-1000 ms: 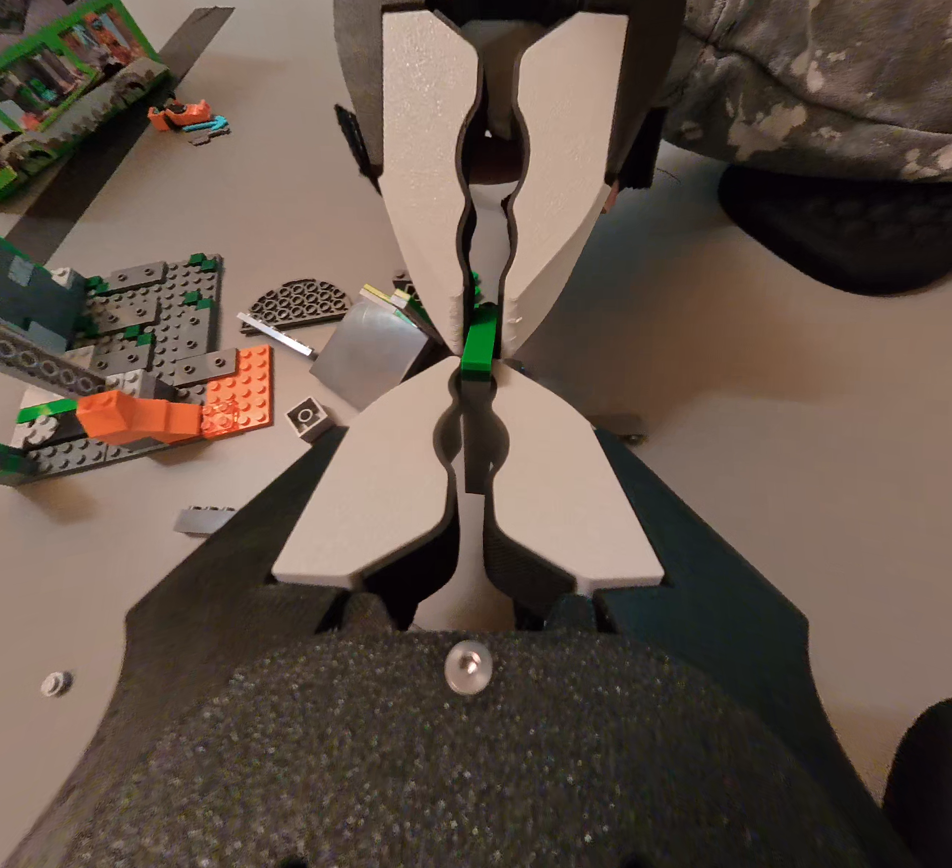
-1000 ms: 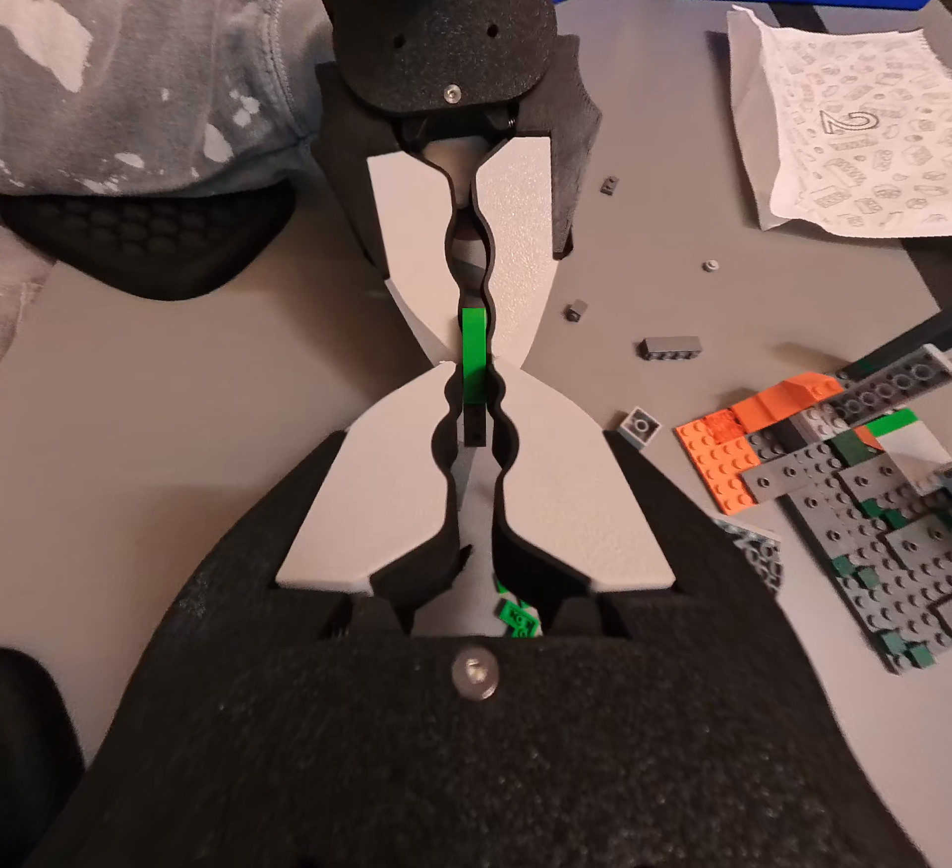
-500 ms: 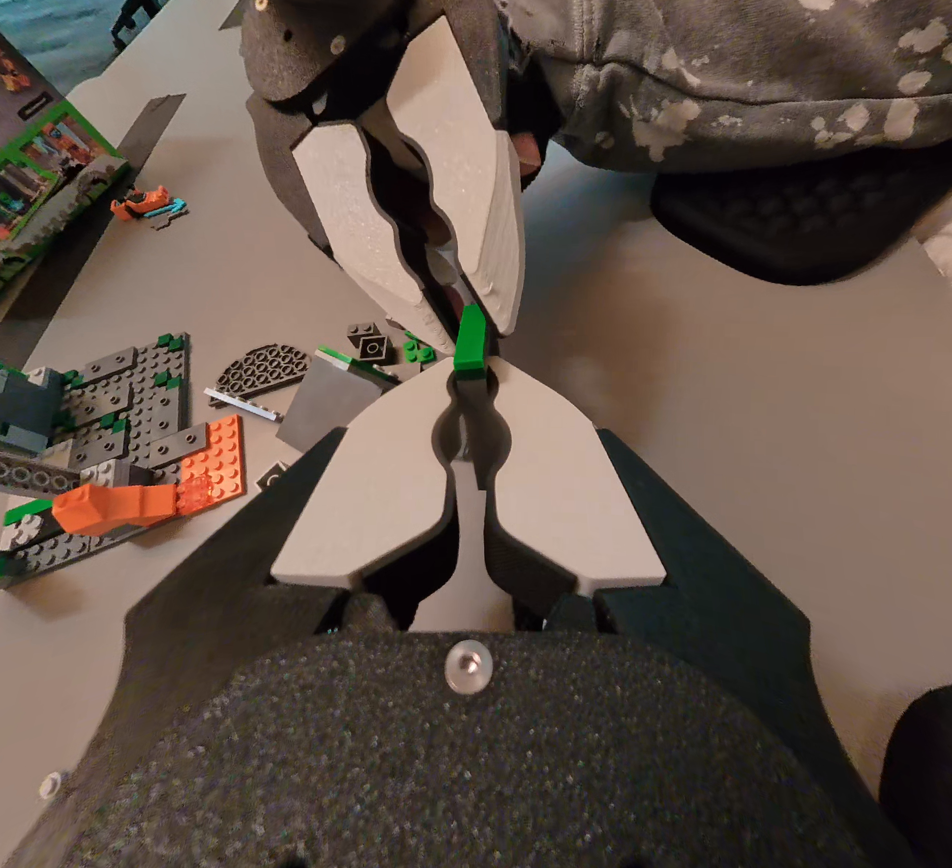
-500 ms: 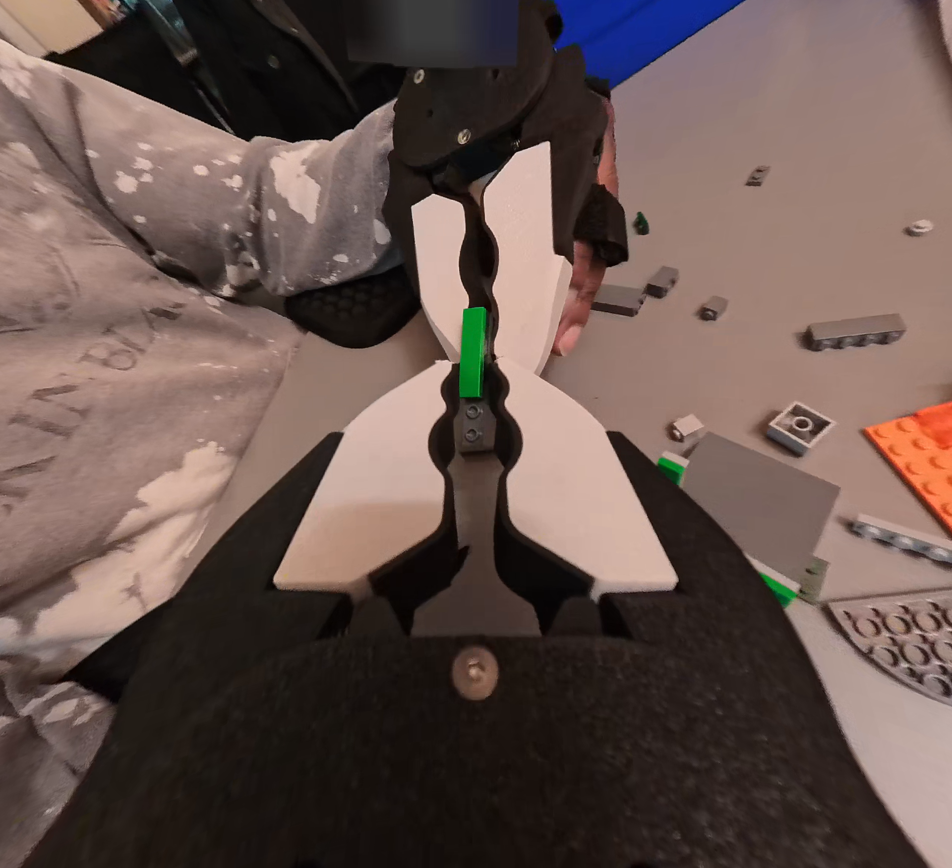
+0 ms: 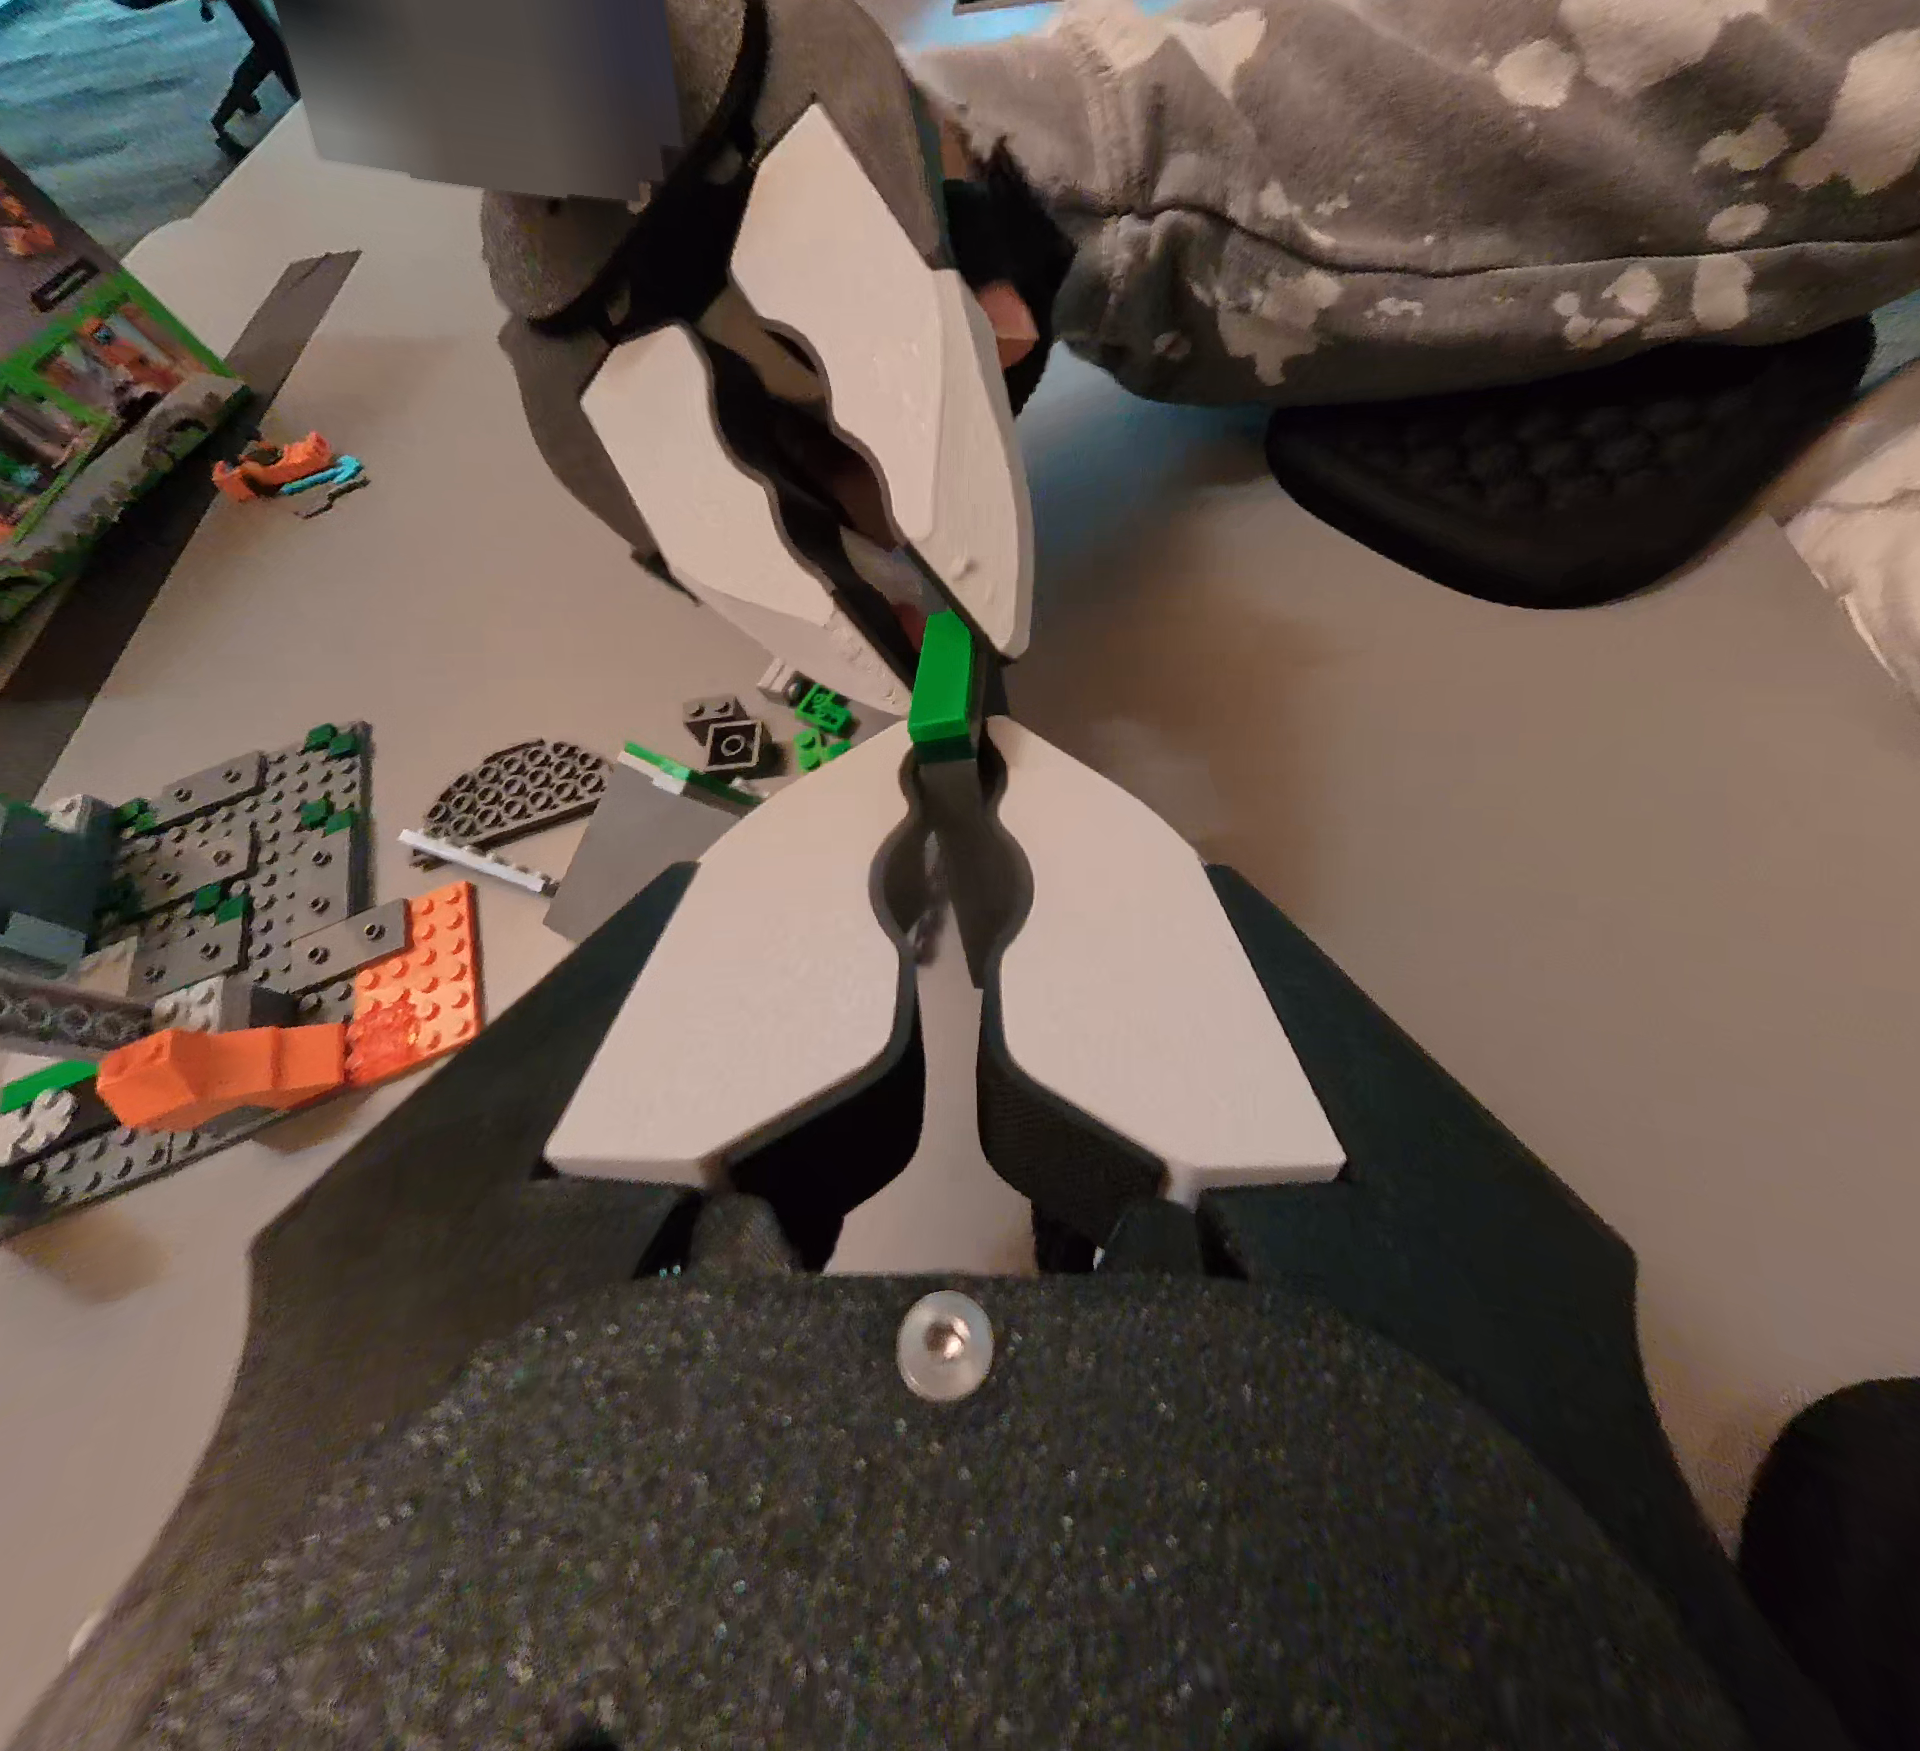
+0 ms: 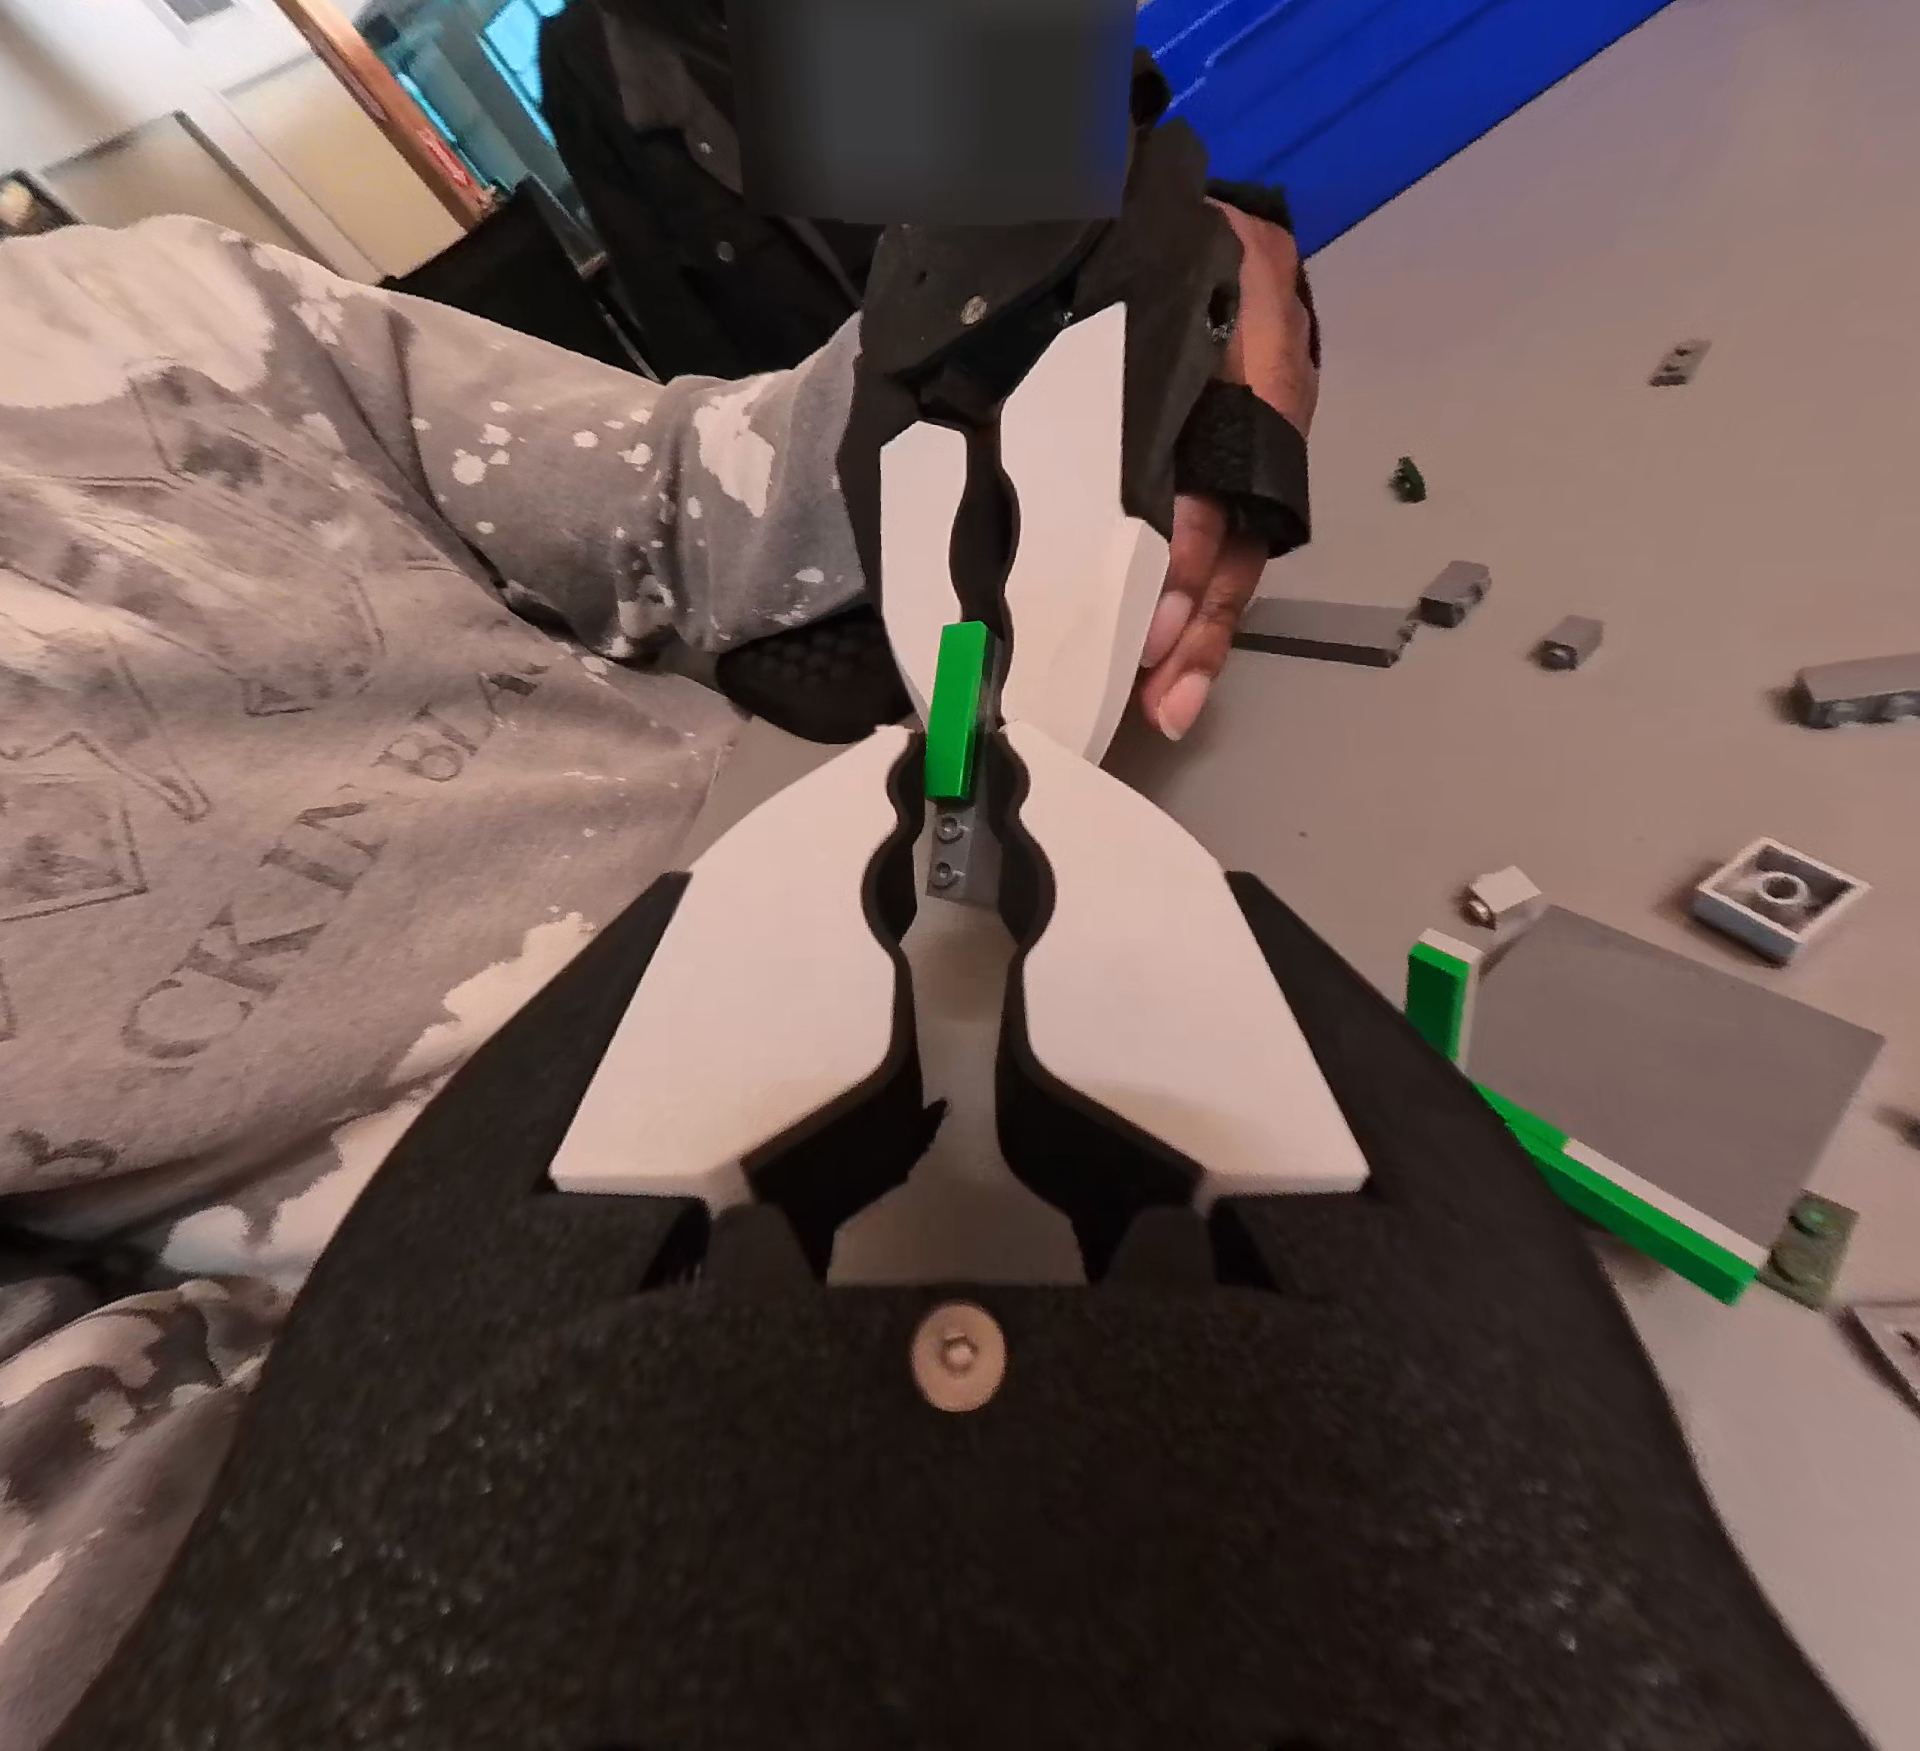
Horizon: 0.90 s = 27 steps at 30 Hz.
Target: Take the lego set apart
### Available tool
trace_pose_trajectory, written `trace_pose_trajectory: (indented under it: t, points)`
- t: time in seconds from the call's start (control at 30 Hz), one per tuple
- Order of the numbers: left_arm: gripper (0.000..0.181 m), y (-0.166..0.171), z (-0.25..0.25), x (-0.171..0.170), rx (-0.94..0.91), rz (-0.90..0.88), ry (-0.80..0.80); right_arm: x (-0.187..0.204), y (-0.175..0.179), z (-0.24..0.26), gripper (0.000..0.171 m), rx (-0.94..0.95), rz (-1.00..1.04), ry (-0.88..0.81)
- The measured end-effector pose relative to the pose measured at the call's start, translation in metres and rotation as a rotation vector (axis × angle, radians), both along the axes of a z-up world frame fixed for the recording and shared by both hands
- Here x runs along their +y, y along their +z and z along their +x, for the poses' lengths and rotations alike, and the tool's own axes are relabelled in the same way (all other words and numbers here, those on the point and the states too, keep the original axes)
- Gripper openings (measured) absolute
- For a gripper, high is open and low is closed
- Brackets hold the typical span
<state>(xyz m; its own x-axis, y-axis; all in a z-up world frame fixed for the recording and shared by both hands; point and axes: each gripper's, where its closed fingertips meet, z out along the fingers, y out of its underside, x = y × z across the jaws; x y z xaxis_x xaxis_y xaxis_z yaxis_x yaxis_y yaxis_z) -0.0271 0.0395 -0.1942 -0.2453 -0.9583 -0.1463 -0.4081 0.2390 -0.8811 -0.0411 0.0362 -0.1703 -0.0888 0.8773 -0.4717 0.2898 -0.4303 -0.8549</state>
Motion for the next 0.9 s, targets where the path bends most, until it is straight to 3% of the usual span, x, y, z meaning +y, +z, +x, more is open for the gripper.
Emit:
trace_pose_trajectory:
  t: [0.23,0.43,0.53,0.57,0.63,0.73,0.9]
  points:
    - [0.004,-0.004,-0.006,0.035,0.065,-0.125,0.197,0.037,-0.005,-0.005,0.008,-0.211,0.380,-0.258]
    - [0.005,-0.001,-0.008,0.042,0.025,-0.262,0.211,0.047,-0.002,-0.007,0.008,-0.355,0.622,-0.327]
    - [0.004,-0.021,-0.014,0.051,0.084,-0.328,0.243,0.047,0.024,-0.005,0.008,-0.308,0.751,-0.383]
    - [0.004,-0.010,-0.011,0.047,0.014,-0.368,0.213,0.045,0.029,-0.002,0.008,-0.329,0.772,-0.384]
    - [0.004,0.010,-0.008,0.044,-0.059,-0.322,0.195,0.041,0.039,0.000,0.008,-0.305,0.777,-0.403]
    - [0.004,0.005,-0.007,0.048,-0.032,-0.274,0.229,0.043,0.049,0.006,0.008,-0.211,0.701,-0.431]
    - [0.003,0.002,-0.009,0.058,-0.043,-0.250,0.284,0.058,0.020,0.022,0.008,-0.245,0.520,-0.450]
